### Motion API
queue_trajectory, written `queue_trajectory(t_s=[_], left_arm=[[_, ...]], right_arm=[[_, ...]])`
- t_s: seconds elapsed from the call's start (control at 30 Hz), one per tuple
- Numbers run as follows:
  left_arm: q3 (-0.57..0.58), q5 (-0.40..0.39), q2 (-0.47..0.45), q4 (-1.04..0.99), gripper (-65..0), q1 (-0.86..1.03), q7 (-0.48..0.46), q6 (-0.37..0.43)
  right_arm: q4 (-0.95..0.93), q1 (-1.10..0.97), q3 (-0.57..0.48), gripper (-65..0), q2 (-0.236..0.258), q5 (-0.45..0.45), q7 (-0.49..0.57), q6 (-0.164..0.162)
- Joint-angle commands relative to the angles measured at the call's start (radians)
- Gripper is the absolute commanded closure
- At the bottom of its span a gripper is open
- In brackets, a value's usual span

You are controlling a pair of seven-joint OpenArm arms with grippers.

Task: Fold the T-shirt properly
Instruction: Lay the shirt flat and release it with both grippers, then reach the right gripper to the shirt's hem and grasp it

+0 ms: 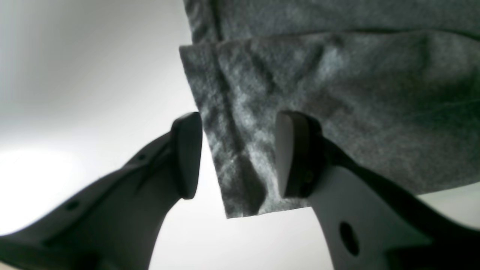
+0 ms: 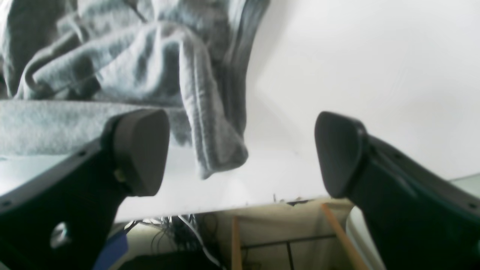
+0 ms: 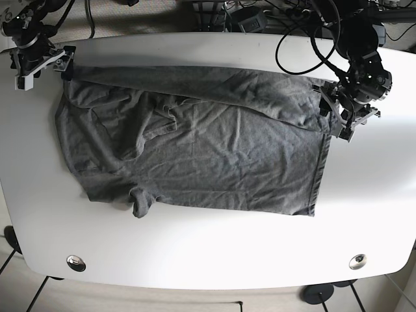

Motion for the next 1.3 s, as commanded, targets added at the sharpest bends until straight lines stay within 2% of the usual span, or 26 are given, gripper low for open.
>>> queue_trajectory(t_s=[0.03, 0.1, 0.17, 0.2, 0.27, 0.3, 0.43, 0.57, 0.63, 0.77, 0.87, 0.97, 1.1, 1.17, 1.23, 1.3], left_arm=[[0.004, -0.011, -0.007, 0.002, -24.7, 0.001, -0.023, -0.001], [0.003, -0.012, -0.007, -0.004, -24.3, 0.047, -0.089, -0.001], [0.003, -0.009, -0.007, -0.012, -24.3, 0.088, -0.167, -0.001], [0.003, -0.009, -0.009, -0.019, -23.3, 0.1, -0.175, -0.001], [0.003, -0.009, -0.014, -0.055, -16.5, 0.103, -0.175, -0.001], [0.0, -0.009, -0.015, -0.073, -15.1, 0.103, -0.175, -0.001], [-0.048, -0.011, -0.041, -0.127, -15.0, 0.117, -0.175, -0.001], [-0.06, -0.011, -0.043, -0.105, -15.1, 0.178, -0.175, -0.001], [-0.061, -0.011, -0.057, -0.105, -15.1, 0.209, -0.175, -0.001], [-0.063, -0.017, -0.073, -0.105, -15.1, 0.255, -0.175, -0.001], [-0.089, -0.017, -0.073, -0.069, -15.1, 0.292, -0.175, -0.001], [-0.109, -0.017, -0.072, -0.015, -15.1, 0.326, -0.175, -0.001], [-0.112, -0.017, -0.072, -0.007, -15.1, 0.337, -0.175, -0.001], [-0.112, -0.015, -0.07, -0.007, -15.1, 0.338, -0.175, -0.001], [-0.112, -0.014, -0.07, -0.009, -15.1, 0.338, -0.175, -0.001], [-0.112, -0.012, -0.07, -0.007, -15.1, 0.338, -0.173, -0.001]], right_arm=[[0.011, -0.006, -0.017, -56.8, 0.011, 0.013, 0.016, 0.002], [-0.029, -0.006, -0.022, -55.6, 0.009, 0.013, 0.016, 0.002], [-0.101, 0.0, -0.024, -45.0, 0.017, 0.012, 0.016, 0.002], [-0.138, 0.002, -0.025, -34.9, 0.021, 0.012, 0.017, 0.002], [-0.175, 0.002, -0.048, -20.0, 0.052, 0.012, 0.019, 0.002], [-0.185, 0.002, -0.067, -17.0, 0.058, 0.012, 0.02, 0.002], [-0.185, 0.002, -0.079, -14.3, 0.072, 0.012, 0.036, 0.002], [-0.176, -0.013, -0.079, -12.4, 0.121, 0.013, 0.032, 0.002], [-0.159, -0.047, -0.079, -17.1, 0.158, 0.023, 0.023, 0.002], [-0.109, -0.081, -0.073, -42.2, 0.192, 0.024, 0.009, 0.002], [-0.093, -0.099, -0.073, -54.7, 0.229, 0.024, 0.009, 0.002], [-0.017, -0.107, -0.071, -56.9, 0.227, 0.024, 0.009, 0.002], [0.12, -0.104, -0.099, -57.2, 0.169, 0.024, 0.009, 0.002], [0.12, -0.044, -0.211, -56.9, 0.166, 0.021, 0.0, 0.002], [0.118, 0.0, -0.277, -56.9, 0.155, 0.017, -0.015, 0.002], [0.089, 0.066, -0.357, -56.9, 0.121, 0.013, -0.026, 0.002]])
